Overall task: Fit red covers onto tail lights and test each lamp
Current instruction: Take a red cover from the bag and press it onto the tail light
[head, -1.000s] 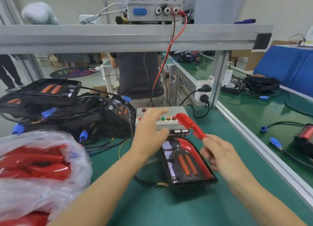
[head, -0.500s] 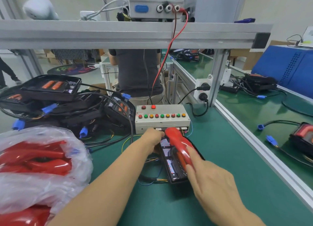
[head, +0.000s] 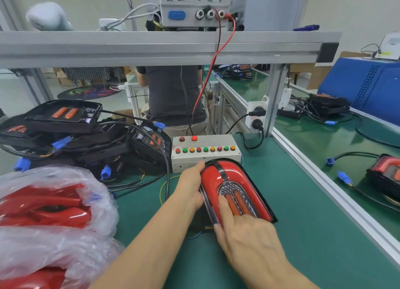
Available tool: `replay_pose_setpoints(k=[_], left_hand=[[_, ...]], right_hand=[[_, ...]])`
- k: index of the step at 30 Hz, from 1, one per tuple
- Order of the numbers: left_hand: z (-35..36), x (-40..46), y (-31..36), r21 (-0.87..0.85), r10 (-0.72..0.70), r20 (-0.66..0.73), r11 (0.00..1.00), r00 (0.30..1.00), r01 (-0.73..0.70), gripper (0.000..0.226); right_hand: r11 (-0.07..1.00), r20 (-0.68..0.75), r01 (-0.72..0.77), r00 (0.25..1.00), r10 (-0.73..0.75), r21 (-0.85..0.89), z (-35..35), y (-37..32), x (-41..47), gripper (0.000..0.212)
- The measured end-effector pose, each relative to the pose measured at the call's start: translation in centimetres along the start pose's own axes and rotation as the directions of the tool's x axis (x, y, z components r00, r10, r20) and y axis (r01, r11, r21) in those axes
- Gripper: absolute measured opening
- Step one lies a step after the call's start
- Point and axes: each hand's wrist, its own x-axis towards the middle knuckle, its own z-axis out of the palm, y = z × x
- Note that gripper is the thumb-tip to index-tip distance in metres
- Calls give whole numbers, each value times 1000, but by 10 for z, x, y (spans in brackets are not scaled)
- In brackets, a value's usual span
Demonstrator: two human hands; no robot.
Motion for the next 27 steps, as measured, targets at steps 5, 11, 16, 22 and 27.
replay_pose_setpoints(k=[5, 11, 16, 22, 27], left_hand=[[-4, 0, -7, -30, 66, -8, 997, 998, -67, 23], [-3, 2, -10, -31, 102, 68, 994, 992, -100, 21], [-3, 2, -14, 81, 176, 169, 978, 970, -192, 24], [-10, 7, 0, -37, 222, 88, 975, 971, -220, 28], [0, -1, -3, -84, 266, 136, 963, 954, -257, 28]], right_hand=[[999, -24, 35, 999, -35, -19, 7, 4, -2, 47], [999, -46, 7, 999, -9, -46, 10, 1, -2, 45], [998, 88, -67, 994, 68, -15, 1, 1, 3, 74], [480, 532, -706, 708, 465, 521, -30, 34, -13, 68], [-406, 833, -741, 543, 107, 535, -12, 36, -12, 90]])
